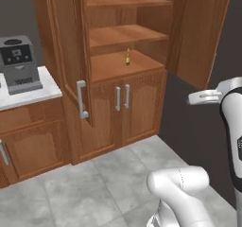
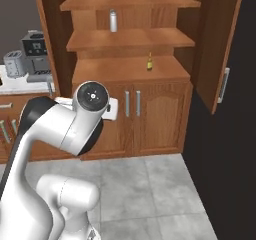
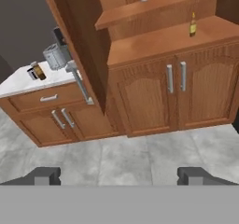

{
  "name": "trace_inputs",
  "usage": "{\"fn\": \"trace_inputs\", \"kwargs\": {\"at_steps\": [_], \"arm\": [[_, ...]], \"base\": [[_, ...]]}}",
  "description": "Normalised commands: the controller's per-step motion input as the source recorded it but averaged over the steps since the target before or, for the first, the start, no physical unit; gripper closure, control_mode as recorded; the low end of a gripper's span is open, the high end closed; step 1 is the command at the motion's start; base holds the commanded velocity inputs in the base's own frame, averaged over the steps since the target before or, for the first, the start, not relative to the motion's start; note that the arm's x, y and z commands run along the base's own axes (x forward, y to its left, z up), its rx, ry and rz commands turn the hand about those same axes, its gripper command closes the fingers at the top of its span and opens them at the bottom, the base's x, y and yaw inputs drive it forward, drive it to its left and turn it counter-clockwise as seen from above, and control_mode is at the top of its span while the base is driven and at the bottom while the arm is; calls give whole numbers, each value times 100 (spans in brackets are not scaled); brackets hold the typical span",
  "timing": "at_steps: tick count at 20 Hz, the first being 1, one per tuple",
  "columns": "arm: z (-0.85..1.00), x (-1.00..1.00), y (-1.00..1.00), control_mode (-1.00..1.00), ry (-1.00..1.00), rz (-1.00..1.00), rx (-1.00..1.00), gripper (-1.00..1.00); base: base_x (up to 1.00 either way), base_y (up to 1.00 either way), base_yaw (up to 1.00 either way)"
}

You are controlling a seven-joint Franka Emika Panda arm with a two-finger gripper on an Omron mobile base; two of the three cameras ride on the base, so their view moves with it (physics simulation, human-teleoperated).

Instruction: Pick the cinnamon and honey bottle from the cabinet and place them next to the mug.

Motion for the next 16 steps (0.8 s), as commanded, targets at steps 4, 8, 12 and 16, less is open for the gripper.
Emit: {"fn": "trace_inputs", "kwargs": {"at_steps": [4, 8, 12, 16], "arm": [[0, 0, 0, 100, 0, 0, 0, -100], [0, 0, 0, 100, 0, 0, 0, -100], [0, 0, 0, 100, 0, 0, 0, -100], [0, 0, 0, 100, 0, 0, 0, -100]], "base": [[87, 0, -18], [83, 0, -8], [70, -9, 6], [75, -40, 18]]}}
